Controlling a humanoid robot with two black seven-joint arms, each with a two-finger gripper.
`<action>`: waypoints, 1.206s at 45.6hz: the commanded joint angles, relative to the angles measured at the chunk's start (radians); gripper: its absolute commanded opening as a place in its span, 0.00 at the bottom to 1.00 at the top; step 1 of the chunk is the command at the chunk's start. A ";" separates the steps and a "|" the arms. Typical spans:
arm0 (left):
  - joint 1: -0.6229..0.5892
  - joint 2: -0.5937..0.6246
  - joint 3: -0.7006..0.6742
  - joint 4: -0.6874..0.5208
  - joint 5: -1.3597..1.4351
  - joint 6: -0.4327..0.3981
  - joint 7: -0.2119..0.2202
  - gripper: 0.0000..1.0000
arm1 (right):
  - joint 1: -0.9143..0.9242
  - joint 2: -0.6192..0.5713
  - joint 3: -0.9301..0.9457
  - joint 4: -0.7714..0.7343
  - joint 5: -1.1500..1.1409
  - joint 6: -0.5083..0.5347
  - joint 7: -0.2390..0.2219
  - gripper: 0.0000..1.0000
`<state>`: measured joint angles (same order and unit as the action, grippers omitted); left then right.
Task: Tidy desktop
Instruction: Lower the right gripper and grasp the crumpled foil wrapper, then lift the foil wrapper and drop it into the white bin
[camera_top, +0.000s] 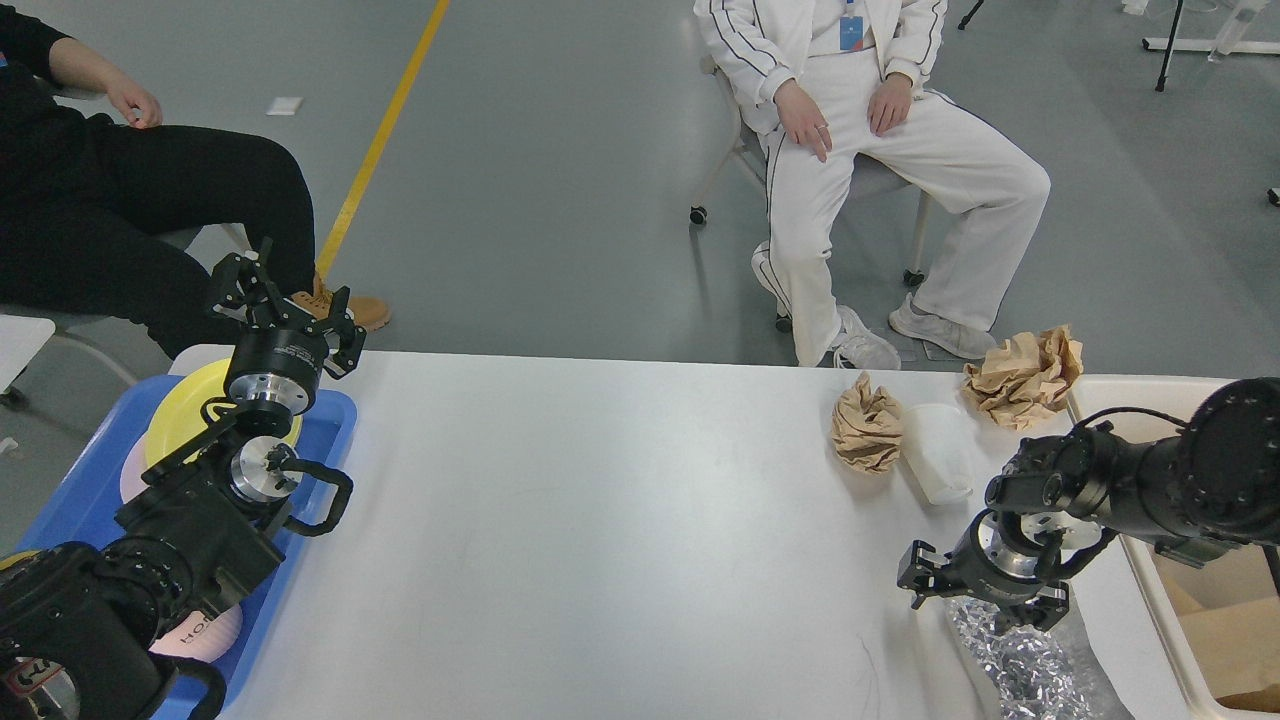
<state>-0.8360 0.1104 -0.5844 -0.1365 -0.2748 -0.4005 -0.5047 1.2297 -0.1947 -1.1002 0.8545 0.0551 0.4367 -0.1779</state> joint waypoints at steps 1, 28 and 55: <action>0.000 0.000 0.000 0.000 0.000 -0.001 0.000 0.96 | 0.010 -0.008 -0.012 0.034 -0.003 0.007 0.000 0.00; 0.000 0.000 0.000 0.000 0.000 0.000 0.000 0.96 | 0.073 -0.051 0.000 0.086 0.000 -0.136 0.001 0.00; 0.000 0.000 0.000 0.000 0.000 0.000 0.000 0.96 | 0.795 -0.312 -0.032 0.339 -0.001 0.169 0.001 0.00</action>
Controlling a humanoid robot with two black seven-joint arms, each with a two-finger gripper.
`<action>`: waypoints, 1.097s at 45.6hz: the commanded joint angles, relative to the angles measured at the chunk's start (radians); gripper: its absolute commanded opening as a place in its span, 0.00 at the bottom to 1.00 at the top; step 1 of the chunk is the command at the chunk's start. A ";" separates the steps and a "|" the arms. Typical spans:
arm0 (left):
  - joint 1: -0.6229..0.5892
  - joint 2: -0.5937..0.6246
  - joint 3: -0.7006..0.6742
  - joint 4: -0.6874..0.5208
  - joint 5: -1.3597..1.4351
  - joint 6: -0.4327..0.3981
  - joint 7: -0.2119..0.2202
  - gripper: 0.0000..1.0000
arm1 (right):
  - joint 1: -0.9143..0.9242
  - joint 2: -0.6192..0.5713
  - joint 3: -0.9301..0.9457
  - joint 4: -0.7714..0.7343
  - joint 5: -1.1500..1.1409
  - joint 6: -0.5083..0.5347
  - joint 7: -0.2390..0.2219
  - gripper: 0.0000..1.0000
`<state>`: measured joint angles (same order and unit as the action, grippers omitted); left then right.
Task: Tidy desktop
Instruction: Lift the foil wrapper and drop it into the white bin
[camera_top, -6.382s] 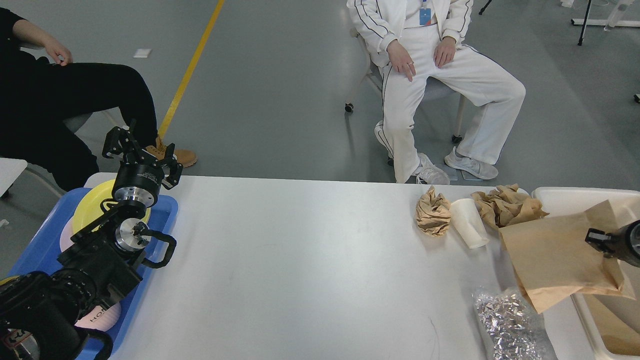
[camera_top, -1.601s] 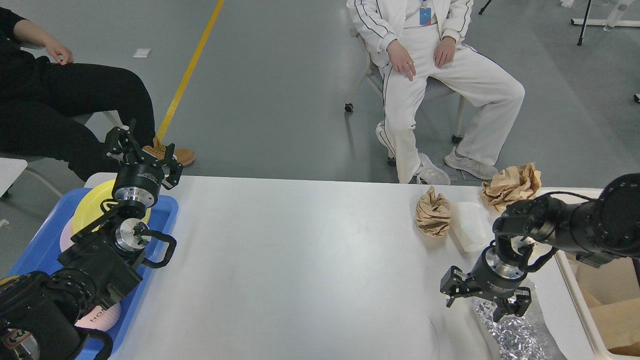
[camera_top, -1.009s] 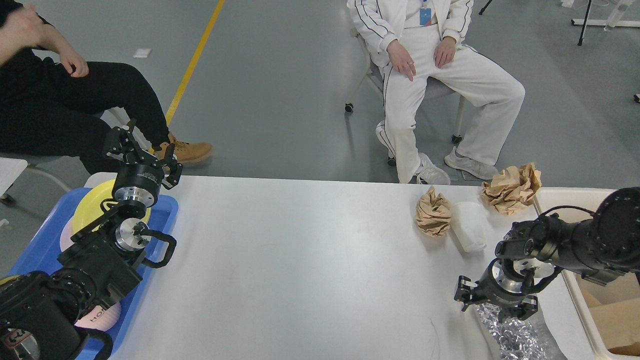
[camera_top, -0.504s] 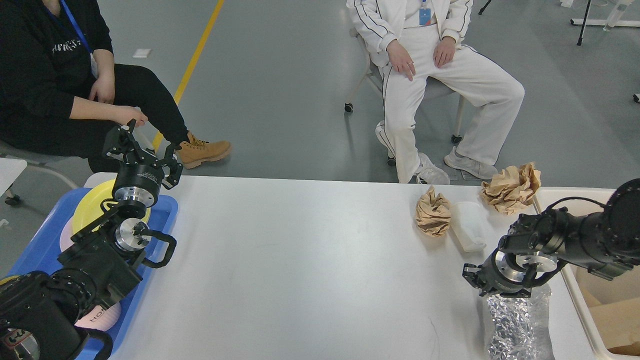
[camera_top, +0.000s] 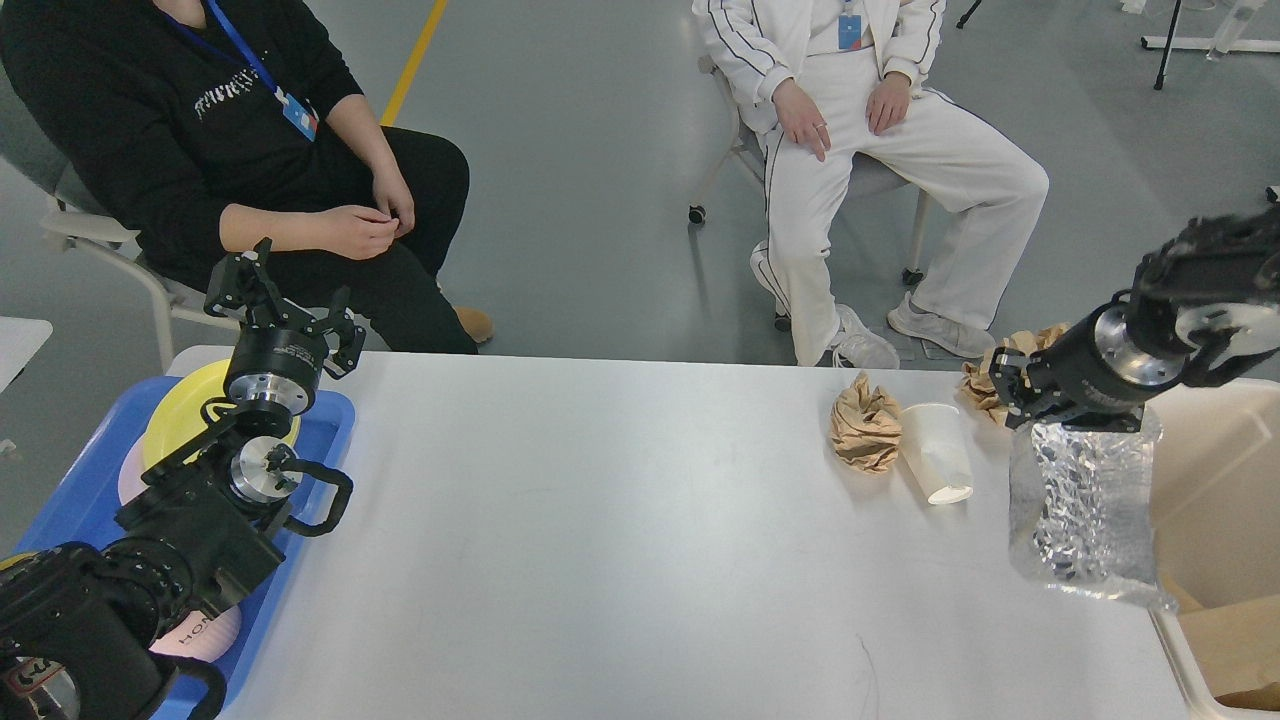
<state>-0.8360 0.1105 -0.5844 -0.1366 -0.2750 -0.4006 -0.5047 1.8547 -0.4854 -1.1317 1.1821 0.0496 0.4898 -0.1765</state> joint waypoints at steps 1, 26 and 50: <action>0.000 0.000 0.000 0.000 0.000 0.000 0.000 0.96 | 0.193 -0.022 0.000 0.010 0.004 0.128 0.000 0.00; 0.000 0.000 0.000 0.000 0.000 0.000 0.000 0.96 | -0.127 -0.097 -0.016 -0.262 0.006 -0.242 -0.001 0.00; 0.000 0.000 0.000 0.000 0.000 0.000 0.000 0.96 | -0.652 -0.091 0.039 -0.647 0.023 -0.422 0.000 1.00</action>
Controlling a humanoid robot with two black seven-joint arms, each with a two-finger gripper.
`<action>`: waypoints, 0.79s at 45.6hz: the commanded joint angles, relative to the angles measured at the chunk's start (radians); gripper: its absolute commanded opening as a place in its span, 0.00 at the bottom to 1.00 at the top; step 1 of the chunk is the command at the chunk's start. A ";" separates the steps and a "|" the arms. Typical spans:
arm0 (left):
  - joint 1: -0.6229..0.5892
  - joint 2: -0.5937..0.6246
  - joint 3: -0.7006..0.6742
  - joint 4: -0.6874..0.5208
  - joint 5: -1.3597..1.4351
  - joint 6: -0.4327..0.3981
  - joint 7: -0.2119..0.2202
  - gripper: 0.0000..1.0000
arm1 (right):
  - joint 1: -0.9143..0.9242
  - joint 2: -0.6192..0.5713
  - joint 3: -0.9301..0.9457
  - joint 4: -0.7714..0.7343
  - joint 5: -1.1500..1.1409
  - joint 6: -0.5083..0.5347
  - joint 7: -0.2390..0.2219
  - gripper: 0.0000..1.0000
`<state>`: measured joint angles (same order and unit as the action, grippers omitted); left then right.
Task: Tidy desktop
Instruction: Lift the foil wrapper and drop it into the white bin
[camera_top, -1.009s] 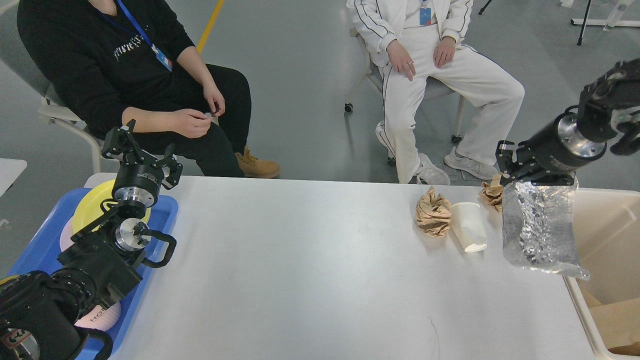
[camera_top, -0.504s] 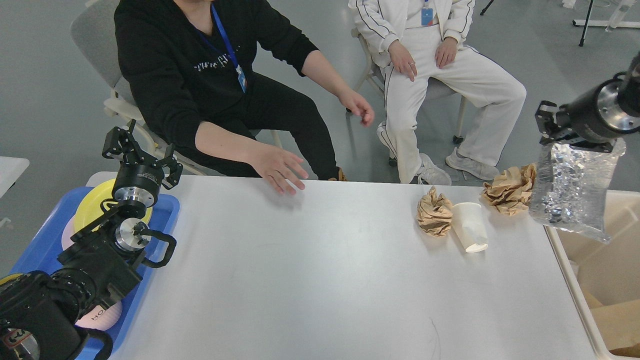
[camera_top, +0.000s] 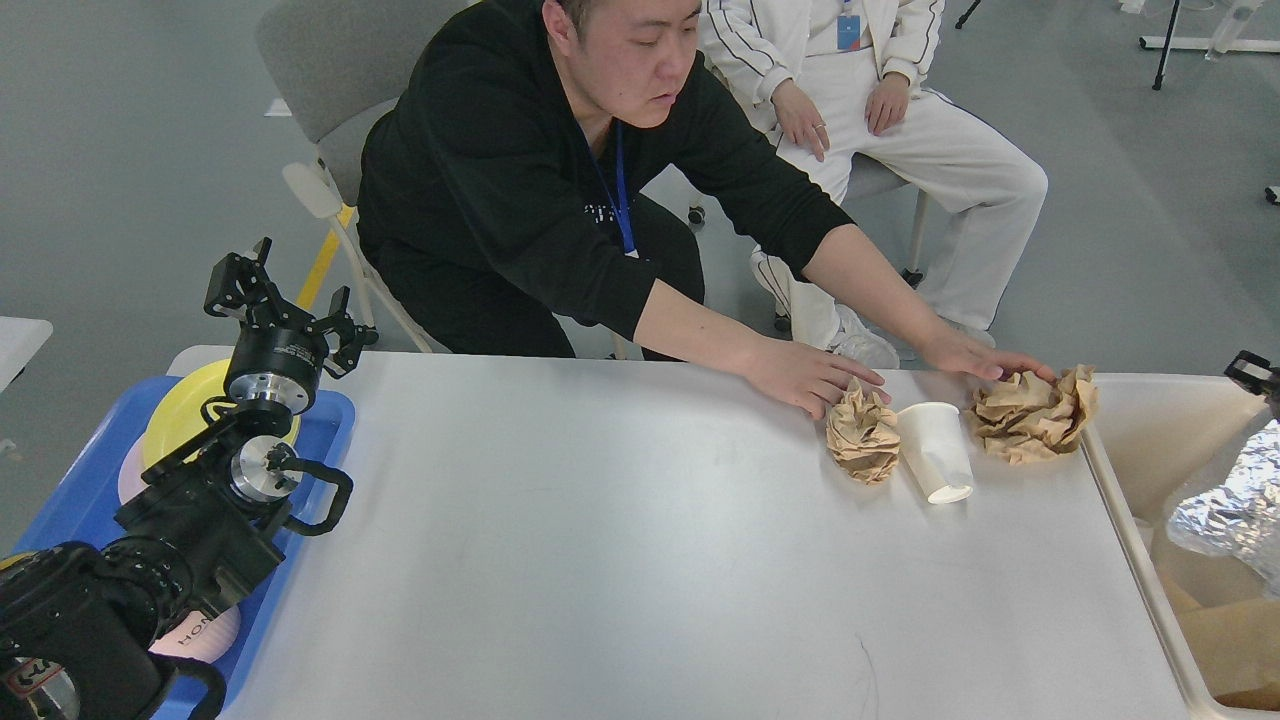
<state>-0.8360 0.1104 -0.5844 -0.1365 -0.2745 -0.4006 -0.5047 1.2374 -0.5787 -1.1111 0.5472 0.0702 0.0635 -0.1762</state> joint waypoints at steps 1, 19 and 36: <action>0.000 0.000 0.000 0.000 0.000 0.000 0.000 0.96 | -0.044 0.002 0.020 -0.012 0.002 0.004 0.001 1.00; 0.000 0.000 0.000 0.000 0.000 -0.001 0.000 0.96 | 0.046 -0.023 0.117 0.074 0.002 0.016 0.003 1.00; 0.000 0.000 0.000 0.000 -0.002 0.000 0.000 0.96 | 0.511 -0.087 0.103 0.392 0.002 0.430 0.001 1.00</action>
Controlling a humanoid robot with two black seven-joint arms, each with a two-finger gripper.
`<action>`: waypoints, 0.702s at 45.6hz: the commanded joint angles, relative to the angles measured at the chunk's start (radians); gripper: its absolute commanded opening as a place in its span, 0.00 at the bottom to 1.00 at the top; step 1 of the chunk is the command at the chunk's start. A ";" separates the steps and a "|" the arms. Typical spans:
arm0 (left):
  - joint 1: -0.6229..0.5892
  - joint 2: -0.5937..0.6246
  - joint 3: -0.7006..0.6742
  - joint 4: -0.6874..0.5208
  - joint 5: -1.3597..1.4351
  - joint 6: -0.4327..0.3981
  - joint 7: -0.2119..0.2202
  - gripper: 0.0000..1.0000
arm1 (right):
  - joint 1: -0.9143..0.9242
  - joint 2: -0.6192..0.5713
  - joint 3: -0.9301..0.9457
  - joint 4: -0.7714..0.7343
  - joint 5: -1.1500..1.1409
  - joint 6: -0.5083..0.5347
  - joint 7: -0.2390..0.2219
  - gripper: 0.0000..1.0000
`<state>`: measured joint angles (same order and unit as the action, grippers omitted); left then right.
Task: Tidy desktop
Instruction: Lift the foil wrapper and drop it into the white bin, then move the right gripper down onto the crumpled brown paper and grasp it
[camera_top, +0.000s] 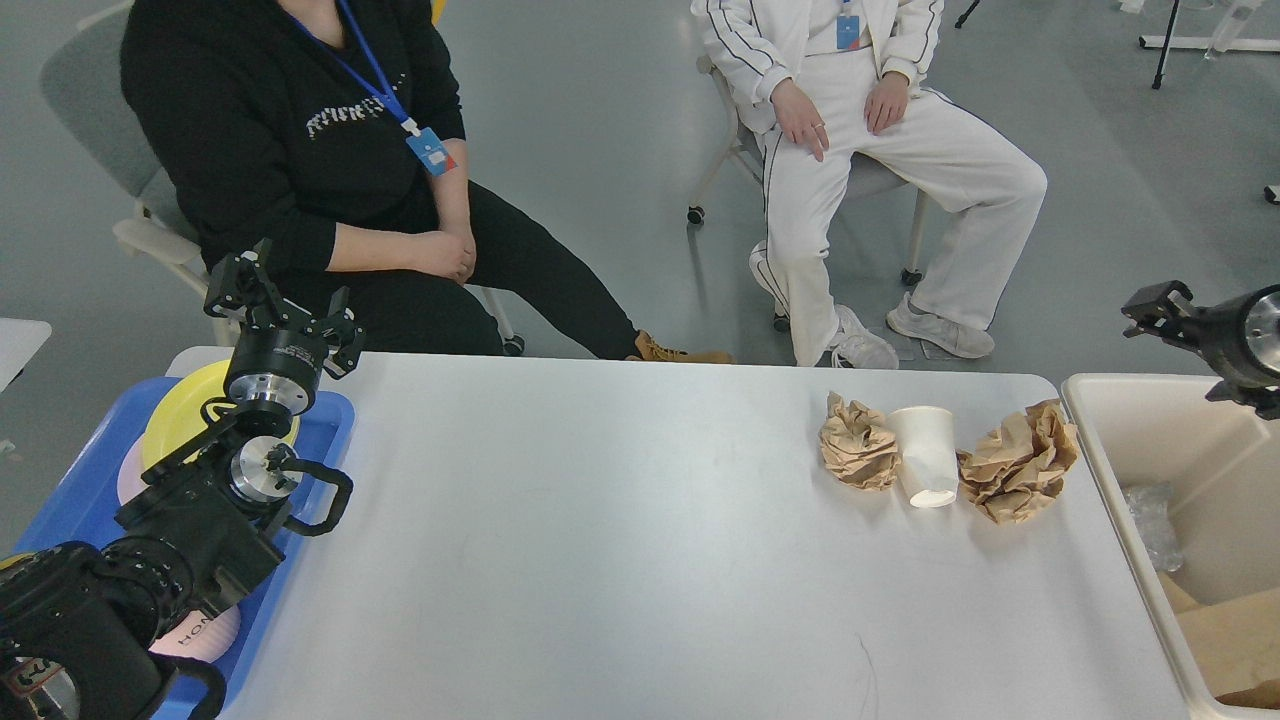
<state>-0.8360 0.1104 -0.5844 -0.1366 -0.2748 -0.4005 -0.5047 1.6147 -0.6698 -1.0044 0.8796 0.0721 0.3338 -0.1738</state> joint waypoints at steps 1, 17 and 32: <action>0.000 0.000 0.000 0.000 0.000 0.000 0.000 0.96 | 0.161 0.007 -0.003 0.070 0.000 0.194 -0.001 1.00; 0.000 0.000 0.000 0.000 0.000 0.000 0.000 0.96 | 0.350 0.061 -0.005 0.187 0.005 0.346 -0.001 1.00; 0.000 0.000 0.000 0.000 0.000 0.000 0.000 0.96 | -0.059 0.096 -0.005 -0.019 -0.006 0.018 -0.001 1.00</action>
<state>-0.8361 0.1107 -0.5845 -0.1365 -0.2745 -0.4005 -0.5047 1.7299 -0.6039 -1.0118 0.9725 0.0670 0.4692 -0.1747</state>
